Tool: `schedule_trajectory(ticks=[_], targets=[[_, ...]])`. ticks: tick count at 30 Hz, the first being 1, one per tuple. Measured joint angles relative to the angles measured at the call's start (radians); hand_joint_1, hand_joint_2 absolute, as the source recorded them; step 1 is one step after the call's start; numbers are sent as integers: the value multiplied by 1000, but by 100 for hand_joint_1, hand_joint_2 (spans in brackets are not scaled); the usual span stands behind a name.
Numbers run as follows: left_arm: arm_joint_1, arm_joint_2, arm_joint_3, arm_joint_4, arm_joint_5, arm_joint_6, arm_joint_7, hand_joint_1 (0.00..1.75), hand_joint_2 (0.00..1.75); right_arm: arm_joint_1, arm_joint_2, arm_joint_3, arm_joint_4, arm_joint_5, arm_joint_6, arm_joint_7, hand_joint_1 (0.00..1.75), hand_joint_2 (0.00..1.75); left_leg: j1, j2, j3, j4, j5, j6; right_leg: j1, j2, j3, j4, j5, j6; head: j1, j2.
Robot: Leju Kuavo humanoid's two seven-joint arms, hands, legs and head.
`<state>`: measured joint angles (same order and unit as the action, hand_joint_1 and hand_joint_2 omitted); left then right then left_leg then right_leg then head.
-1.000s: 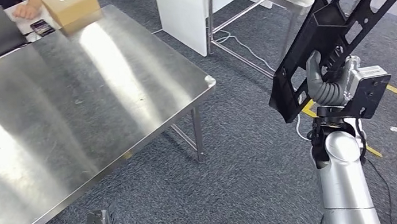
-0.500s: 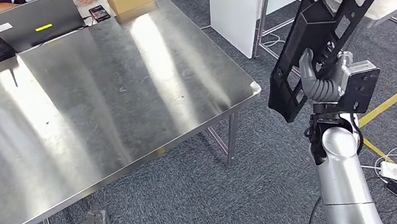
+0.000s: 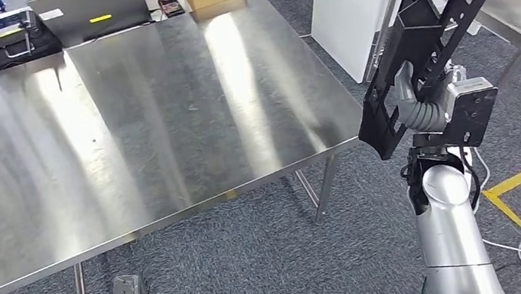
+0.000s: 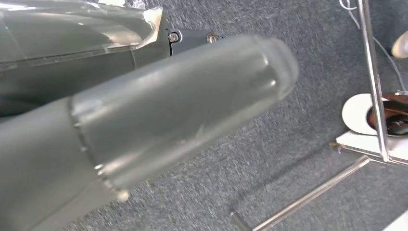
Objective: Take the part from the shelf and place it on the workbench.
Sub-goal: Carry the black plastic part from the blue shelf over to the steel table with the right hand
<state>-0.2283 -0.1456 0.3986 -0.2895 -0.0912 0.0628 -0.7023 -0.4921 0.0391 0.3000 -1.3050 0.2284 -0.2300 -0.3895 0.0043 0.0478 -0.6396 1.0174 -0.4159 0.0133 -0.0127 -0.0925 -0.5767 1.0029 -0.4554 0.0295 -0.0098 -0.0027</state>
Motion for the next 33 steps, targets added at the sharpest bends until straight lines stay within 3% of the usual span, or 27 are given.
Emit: schedule_trajectory(ticks=[1,3,6,7,9,10,11,12,14,16,17,19,20,21,23,24,25,27,29,31,32,33], targets=[[0,0,0,0,0,0,0,0,0,-1,0,0,0,2,-1,0,175,175,0,-12,1,-3,2,7,1,-9,1,0,-3,5,1,0],[1,-1,-1,0,1,1,-1,0,0,-1,-2,0,0,9,-7,0,175,175,0,-32,6,-11,8,19,-2,2,-3,10,-14,14,3,0],[1,-2,-2,0,2,1,-1,0,0,-1,-4,0,-1,12,-11,0,175,175,2,-41,9,-16,12,25,-7,25,-9,24,-23,15,5,0],[0,-2,-2,0,4,2,-1,0,0,-1,-5,0,-1,15,-12,0,175,175,3,-45,8,-16,12,28,-8,38,-26,58,-38,11,6,0],[-1,-2,-2,0,13,-5,-1,0,0,5,-10,0,0,25,-16,3,175,175,4,-89,8,-14,13,34,-9,72,-86,164,-64,15,7,0],[-1,-3,-3,0,18,-10,-1,0,0,7,-12,0,0,31,-18,4,175,175,4,-115,8,-12,13,36,-10,91,-100,183,-62,21,8,0],[0,-3,-3,0,21,-16,-1,0,0,8,-14,0,0,37,-19,7,175,175,5,-140,7,-10,13,35,-12,112,-90,151,-40,30,8,0],[-1,-3,-4,0,24,-19,-1,0,0,7,-14,0,0,42,-19,10,175,175,3,-154,5,-6,11,31,-14,130,-59,86,-15,33,8,0],[-1,-3,-5,0,29,-20,-1,0,0,5,-14,0,1,54,-18,18,175,175,0,-175,0,-3,11,21,-16,153,-26,16,7,26,6,0],[0,0,-8,0,34,-21,-1,0,0,3,-13,1,3,70,-17,24,175,175,2,-192,-5,-7,15,9,-15,135,-22,10,9,13,5,0],[1,2,-9,0,37,-21,-1,0,0,-1,-12,1,4,81,-19,27,175,175,3,-183,-8,-5,13,3,-18,126,-19,7,11,6,5,0],[0,6,-13,0,42,-23,-1,0,0,-8,-10,1,8,112,-28,36,175,175,2,-126,-32,45,-18,-8,-24,103,-12,0,14,-11,0,0],[-1,6,-16,0,44,-24,-1,0,0,-12,-10,1,12,132,-37,43,175,175,3,-90,-59,102,-49,-13,-21,92,-10,-1,13,-19,-2,0],[-3,6,-18,0,46,-25,-1,0,0,-14,-10,2,17,153,-46,50,175,175,6,-69,-93,173,-83,-18,-18,79,-8,-1,11,-26,-5,0],[-2,6,-21,0,50,-25,-1,0,0,-16,-10,6,29,189,-61,63,175,175,14,-57,-147,278,-118,-27,-16,54,-7,0,8,-31,-5,0],[-2,6,-21,0,50,-26,-1,0,0,-17,-10,9,34,201,-66,68,175,175,17,-53,-149,279,-108,-31,-16,42,-6,0,7,-31,-5,0],[-1,7,-22,-1,51,-26,-1,0,0,-17,-10,11,39,213,-71,73,175,175,19,-46,-129,239,-82,-32,-17,30,-5,0,6,-29,-5,0],[-3,8,-24,-3,54,-25,-1,0,0,-18,-10,13,43,246,-84,86,175,175,18,-1,-53,99,-23,-31,-13,9,0,2,-1,-20,-6,0],[-5,7,-28,-5,58,-25,-1,0,0,-18,-12,14,44,294,-102,103,175,175,12,28,-6,12,2,-21,-4,-12,6,3,-8,-7,-3,0],[-4,7,-32,-6,62,-25,-2,0,0,-19,-15,17,43,348,-120,120,175,175,5,9,-3,1,3,-7,3,-35,12,0,-12,4,1,0],[-3,6,-34,-6,62,-26,-2,0,0,-18,-15,19,43,372,-127,128,175,175,5,-4,-2,-3,6,0,1,-32,13,2,-17,9,2,0],[-2,6,-35,-7,63,-27,-2,0,0,-17,-16,20,42,392,-133,136,175,175,5,-16,0,-7,9,9,-2,-14,8,14,-26,13,3,0]])
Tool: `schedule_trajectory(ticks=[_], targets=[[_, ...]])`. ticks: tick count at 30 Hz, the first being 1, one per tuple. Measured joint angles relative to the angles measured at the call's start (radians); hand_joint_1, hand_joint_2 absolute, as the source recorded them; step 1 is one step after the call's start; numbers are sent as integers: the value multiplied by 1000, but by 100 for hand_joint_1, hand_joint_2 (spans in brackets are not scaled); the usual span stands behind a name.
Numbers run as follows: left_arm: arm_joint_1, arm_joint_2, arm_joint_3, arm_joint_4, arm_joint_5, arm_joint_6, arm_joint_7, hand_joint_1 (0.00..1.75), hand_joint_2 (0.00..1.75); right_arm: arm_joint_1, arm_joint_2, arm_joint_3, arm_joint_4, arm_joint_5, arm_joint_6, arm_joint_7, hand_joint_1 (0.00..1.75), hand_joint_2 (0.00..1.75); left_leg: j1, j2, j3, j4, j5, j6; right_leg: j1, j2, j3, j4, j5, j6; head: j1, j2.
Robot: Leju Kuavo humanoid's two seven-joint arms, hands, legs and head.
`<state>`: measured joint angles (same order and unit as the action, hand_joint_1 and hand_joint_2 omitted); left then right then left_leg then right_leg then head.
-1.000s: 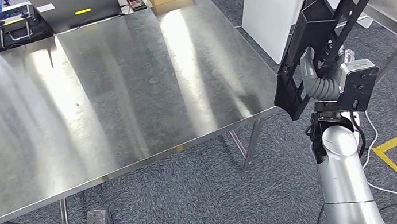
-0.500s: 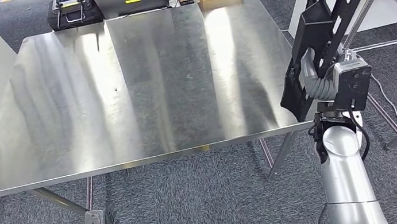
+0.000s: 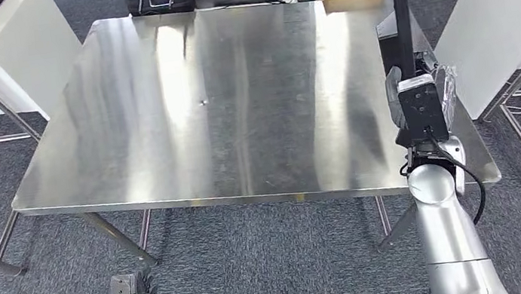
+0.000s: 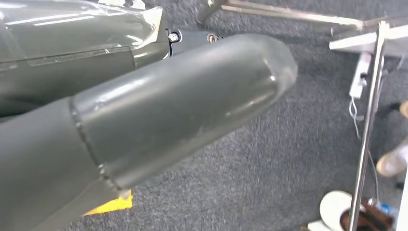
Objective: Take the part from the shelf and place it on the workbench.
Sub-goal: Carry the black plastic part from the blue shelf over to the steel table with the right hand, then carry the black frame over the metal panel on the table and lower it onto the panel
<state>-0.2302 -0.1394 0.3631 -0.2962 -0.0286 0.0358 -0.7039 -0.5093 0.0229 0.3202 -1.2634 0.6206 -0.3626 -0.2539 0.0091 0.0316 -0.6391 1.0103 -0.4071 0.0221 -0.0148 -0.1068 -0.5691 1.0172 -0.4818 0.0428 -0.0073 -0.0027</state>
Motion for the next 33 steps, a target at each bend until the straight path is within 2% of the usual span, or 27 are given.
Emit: schedule_trajectory(ticks=[1,2,3,5,6,7,8,9,10,11,12,13,14,15,16,18,20,21,22,24,26,28,30,33], targets=[[-1,0,-2,-1,1,-1,0,0,0,1,-1,1,-1,18,-5,7,175,175,2,-12,2,-4,3,8,-4,27,-14,31,-17,1,1,0],[-2,-1,-4,-2,2,-2,0,0,0,3,-4,1,-2,33,-9,14,175,175,4,-23,4,-7,6,15,-8,61,-39,82,-41,-2,2,0],[-3,-2,-7,-4,2,-3,0,0,0,7,-6,1,-2,47,-12,20,175,175,5,-36,4,-8,7,20,-9,84,-72,150,-69,-4,3,0],[-1,-4,-12,-5,3,-5,0,0,0,16,-11,1,-2,74,-16,33,175,175,5,-66,3,-7,6,22,-10,100,-134,268,-104,0,4,0],[0,-5,-14,-5,3,-6,0,0,0,20,-12,1,-3,85,-18,39,175,175,5,-82,4,-7,6,22,-10,103,-146,282,-101,7,4,0],[2,-6,-15,-6,3,-6,0,0,0,22,-12,1,-4,94,-20,43,175,175,6,-97,4,-5,6,21,-12,106,-137,256,-82,17,4,0],[2,-6,-15,-6,3,-6,0,0,0,24,-12,1,-5,99,-21,45,175,175,8,-112,4,-3,6,19,-16,114,-110,192,-51,28,4,0],[2,-6,-16,-7,3,-6,0,0,0,23,-12,2,-7,102,-22,46,175,175,8,-126,2,1,5,15,-21,133,-78,119,-23,36,5,0],[2,-6,-16,-7,3,-6,0,0,0,23,-12,2,-8,103,-22,46,175,175,8,-140,0,5,3,9,-24,150,-49,59,-1,37,5,0],[3,-7,-16,-8,3,-6,0,0,0,23,-12,2,-10,104,-22,47,175,175,7,-152,-3,8,2,3,-26,162,-29,20,11,33,5,0],[4,-6,-16,-8,3,-6,0,0,0,23,-11,2,-10,106,-23,48,175,175,6,-162,-6,9,3,-4,-23,167,-22,7,14,25,5,0],[6,-6,-16,-8,3,-6,0,0,0,24,-11,3,-11,109,-23,49,175,175,7,-171,-9,7,5,-10,-20,158,-20,6,15,16,4,0],[8,-4,-16,-8,4,-6,0,0,0,23,-10,4,-12,115,-25,51,175,175,8,-168,-11,6,6,-15,-22,149,-18,6,17,8,4,0],[9,-2,-16,-8,5,-7,0,0,0,23,-9,5,-14,124,-27,53,175,175,7,-147,-16,14,1,-20,-23,139,-17,5,19,-1,2,0],[9,-1,-16,-8,6,-7,0,0,0,23,-8,6,-17,135,-29,56,175,175,6,-116,-28,37,-14,-24,-25,130,-15,3,20,-11,0,0],[6,-1,-18,-9,7,-8,0,0,0,23,-8,5,-21,161,-38,63,175,175,4,-53,-78,145,-71,-29,-21,113,-12,2,19,-26,-5,0],[5,-2,-20,-9,7,-9,0,0,0,25,-10,5,-21,185,-49,66,175,175,7,-38,-137,266,-119,-32,-16,98,-12,2,17,-31,-5,0],[5,-2,-22,-9,8,-9,0,0,0,25,-10,5,-21,192,-54,67,175,175,8,-36,-148,289,-120,-32,-14,92,-12,2,17,-31,-5,0],[6,-1,-23,-9,8,-8,0,0,0,26,-10,5,-21,196,-57,66,175,175,9,-36,-139,273,-103,-31,-14,87,-11,3,16,-32,-5,0],[5,1,-27,-10,9,-5,0,0,0,25,-10,5,-21,198,-62,64,175,175,9,-29,-74,150,-43,-25,-13,81,-9,3,14,-31,-6,0],[4,2,-31,-11,9,1,0,0,0,21,-9,5,-21,198,-64,62,175,175,4,-19,-18,43,-12,-17,-6,77,-9,3,11,-26,-5,0],[4,2,-35,-12,9,6,0,0,0,17,-9,5,-21,198,-66,61,175,175,-1,-18,-5,17,-11,-14,5,76,-12,4,7,-21,-4,0],[4,1,-38,-12,9,7,0,0,0,16,-9,5,-21,197,-66,61,175,175,-5,-23,-5,16,-9,-14,7,73,-11,3,6,-20,-4,0],[4,3,-39,-12,9,8,0,0,0,16,-9,5,-21,197,-66,61,175,175,-12,-29,-6,17,-9,-8,2,68,-8,-2,8,-16,-4,0]])
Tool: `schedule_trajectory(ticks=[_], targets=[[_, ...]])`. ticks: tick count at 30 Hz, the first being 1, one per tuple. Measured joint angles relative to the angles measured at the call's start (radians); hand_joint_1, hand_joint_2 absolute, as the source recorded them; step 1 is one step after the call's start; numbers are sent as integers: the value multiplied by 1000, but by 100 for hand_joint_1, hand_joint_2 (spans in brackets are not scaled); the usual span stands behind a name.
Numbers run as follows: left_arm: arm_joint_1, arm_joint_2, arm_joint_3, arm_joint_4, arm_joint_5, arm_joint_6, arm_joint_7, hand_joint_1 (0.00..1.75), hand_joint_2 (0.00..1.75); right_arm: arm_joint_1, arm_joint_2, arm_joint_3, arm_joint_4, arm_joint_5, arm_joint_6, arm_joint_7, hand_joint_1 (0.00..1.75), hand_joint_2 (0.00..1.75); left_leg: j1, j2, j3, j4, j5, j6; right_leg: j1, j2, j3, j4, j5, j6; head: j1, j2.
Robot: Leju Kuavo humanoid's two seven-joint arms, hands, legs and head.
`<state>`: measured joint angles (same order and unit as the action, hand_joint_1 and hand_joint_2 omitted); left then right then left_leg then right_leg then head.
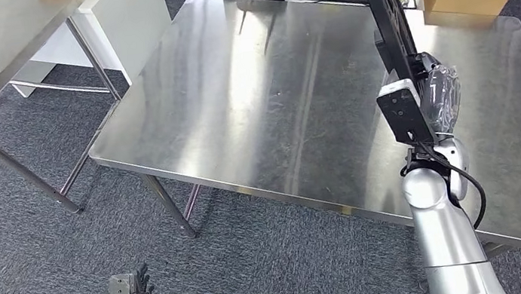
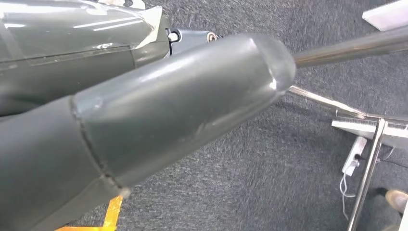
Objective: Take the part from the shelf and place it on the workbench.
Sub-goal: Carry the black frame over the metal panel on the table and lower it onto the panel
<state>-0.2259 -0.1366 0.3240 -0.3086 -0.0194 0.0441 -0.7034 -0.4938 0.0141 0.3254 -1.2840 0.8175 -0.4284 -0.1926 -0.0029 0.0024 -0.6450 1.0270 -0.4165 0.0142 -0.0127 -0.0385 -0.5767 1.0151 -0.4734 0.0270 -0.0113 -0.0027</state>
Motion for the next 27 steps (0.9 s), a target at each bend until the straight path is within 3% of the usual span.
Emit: schedule_trajectory(ticks=[6,8,11,13,15,17,18,19,21,23,25,27], targets=[[1,3,-1,0,1,4,0,0,0,-5,3,0,0,-2,0,-1,175,175,-6,-4,-3,5,-5,17,-7,-2,4,-12,6,16,0,0],[1,6,-1,0,2,7,0,0,0,-8,6,0,1,-5,0,-3,175,175,-7,-4,-5,4,-8,25,-11,-3,6,-15,8,23,0,0],[2,10,-1,0,2,9,0,0,0,-14,11,0,2,-7,0,-5,175,175,-3,-8,7,-13,-13,48,-15,0,10,2,16,42,-1,0],[1,12,-2,0,2,10,0,0,0,-19,12,0,4,-13,1,-9,175,175,3,-12,24,-19,-9,57,-16,14,-15,57,-16,35,1,0],[0,12,-2,0,1,10,0,0,0,-20,11,1,6,-21,3,-14,175,175,4,-17,27,-20,-6,59,-17,27,-77,176,-68,26,2,0],[2,12,-3,1,0,9,0,0,0,-15,8,2,9,-24,4,-16,175,175,4,-24,28,-19,-8,57,-17,33,-135,265,-90,35,2,0],[3,13,-3,2,0,9,1,0,0,-12,7,2,11,-25,4,-16,175,175,5,-29,30,-18,-10,53,-18,34,-140,258,-78,43,3,0],[4,13,-3,3,0,8,2,0,0,-10,6,2,12,-25,4,-16,175,175,7,-33,34,-17,-14,48,-21,34,-126,210,-51,51,3,0],[4,14,-3,5,0,4,4,0,0,-9,4,2,14,-25,3,-17,175,175,10,-40,41,-14,-23,34,-24,35,-78,72,11,62,4,0],[4,14,-3,6,0,1,7,0,0,-7,2,2,16,-24,3,-17,175,175,10,-43,42,-12,-31,20,-18,36,-50,3,30,45,4,0],[5,15,-3,7,0,0,10,0,0,-2,0,1,16,-24,2,-17,175,175,10,-43,43,-9,-35,10,-13,35,-42,2,28,16,1,0],[5,17,-4,8,0,-1,12,0,0,0,-1,0,15,-23,1,-17,175,175,12,-33,33,18,-40,0,-17,36,-27,1,28,0,-1,0]])
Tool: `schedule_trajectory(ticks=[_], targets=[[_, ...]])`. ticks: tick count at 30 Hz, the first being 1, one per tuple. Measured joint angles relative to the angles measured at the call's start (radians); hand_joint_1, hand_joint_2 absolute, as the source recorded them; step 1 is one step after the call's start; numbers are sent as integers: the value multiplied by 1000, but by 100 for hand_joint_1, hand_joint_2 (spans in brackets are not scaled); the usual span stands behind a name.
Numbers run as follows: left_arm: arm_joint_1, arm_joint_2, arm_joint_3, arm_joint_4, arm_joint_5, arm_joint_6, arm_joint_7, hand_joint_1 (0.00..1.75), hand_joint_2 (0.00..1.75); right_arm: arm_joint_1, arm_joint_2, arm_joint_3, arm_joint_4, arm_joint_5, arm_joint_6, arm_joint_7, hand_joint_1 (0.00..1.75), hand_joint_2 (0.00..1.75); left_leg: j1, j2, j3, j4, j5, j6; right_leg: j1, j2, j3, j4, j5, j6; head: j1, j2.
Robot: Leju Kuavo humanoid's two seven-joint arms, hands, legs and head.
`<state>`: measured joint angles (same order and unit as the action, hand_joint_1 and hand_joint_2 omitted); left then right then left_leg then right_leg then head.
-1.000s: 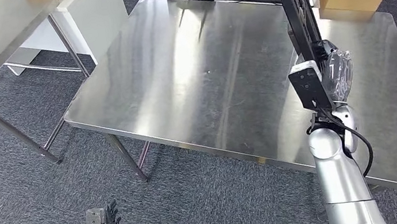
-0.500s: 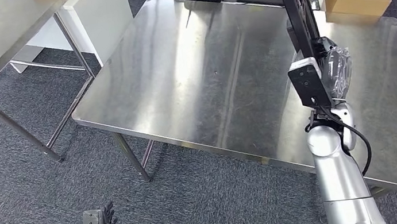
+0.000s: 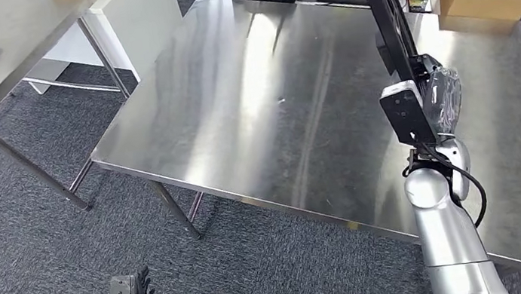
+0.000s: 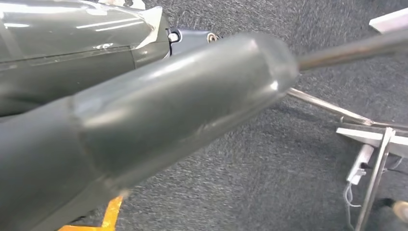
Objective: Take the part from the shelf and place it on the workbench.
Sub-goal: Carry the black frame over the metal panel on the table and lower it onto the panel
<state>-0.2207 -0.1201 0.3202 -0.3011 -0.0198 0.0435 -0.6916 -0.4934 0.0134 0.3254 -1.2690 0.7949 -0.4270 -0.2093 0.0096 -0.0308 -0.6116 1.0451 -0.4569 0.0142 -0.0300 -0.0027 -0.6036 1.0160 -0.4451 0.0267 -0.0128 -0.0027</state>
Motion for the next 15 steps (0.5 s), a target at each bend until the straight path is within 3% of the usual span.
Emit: schedule_trajectory(ticks=[2,4,5,6,7,9,10,12,15], targets=[[-2,0,-1,0,0,0,1,0,0,0,0,0,-1,1,0,0,175,175,2,16,-56,97,-23,-10,0,0,16,-2,-10,-14,-1,0],[-1,0,-1,1,0,0,2,0,0,3,-1,0,-1,1,0,0,175,175,2,25,-142,226,-64,-16,4,0,30,-2,-23,-26,-1,0],[1,0,-2,1,0,0,3,0,0,6,-1,0,-1,1,0,0,175,175,2,26,-175,263,-73,-16,6,0,36,-2,-29,-29,-1,0],[2,0,-2,2,0,0,3,0,0,8,-1,-1,-1,1,0,0,175,175,2,26,-190,265,-63,-13,9,1,44,-2,-36,-30,-1,0],[3,0,-3,2,0,0,3,0,0,9,-1,-1,-1,1,0,0,175,175,0,26,-186,230,-32,-7,12,1,53,-2,-43,-30,-1,0],[2,2,-5,2,0,0,4,0,0,10,-1,-1,-1,1,0,0,175,175,-9,29,-135,92,54,17,16,2,74,-3,-59,-28,0,0],[2,4,-6,2,0,0,5,0,0,10,-1,-1,-1,2,-1,0,175,175,-15,32,-110,31,77,28,18,1,82,-5,-67,-26,0,0],[0,5,-8,2,1,1,7,0,0,10,-2,-1,-1,9,-3,2,175,175,-25,35,-80,-22,84,41,20,1,90,-12,-76,-17,0,0],[0,5,-13,2,8,-1,3,0,0,10,-4,-1,0,64,-18,27,175,175,-22,32,-58,-42,86,45,26,-2,91,-12,-89,-5,-1,0]])
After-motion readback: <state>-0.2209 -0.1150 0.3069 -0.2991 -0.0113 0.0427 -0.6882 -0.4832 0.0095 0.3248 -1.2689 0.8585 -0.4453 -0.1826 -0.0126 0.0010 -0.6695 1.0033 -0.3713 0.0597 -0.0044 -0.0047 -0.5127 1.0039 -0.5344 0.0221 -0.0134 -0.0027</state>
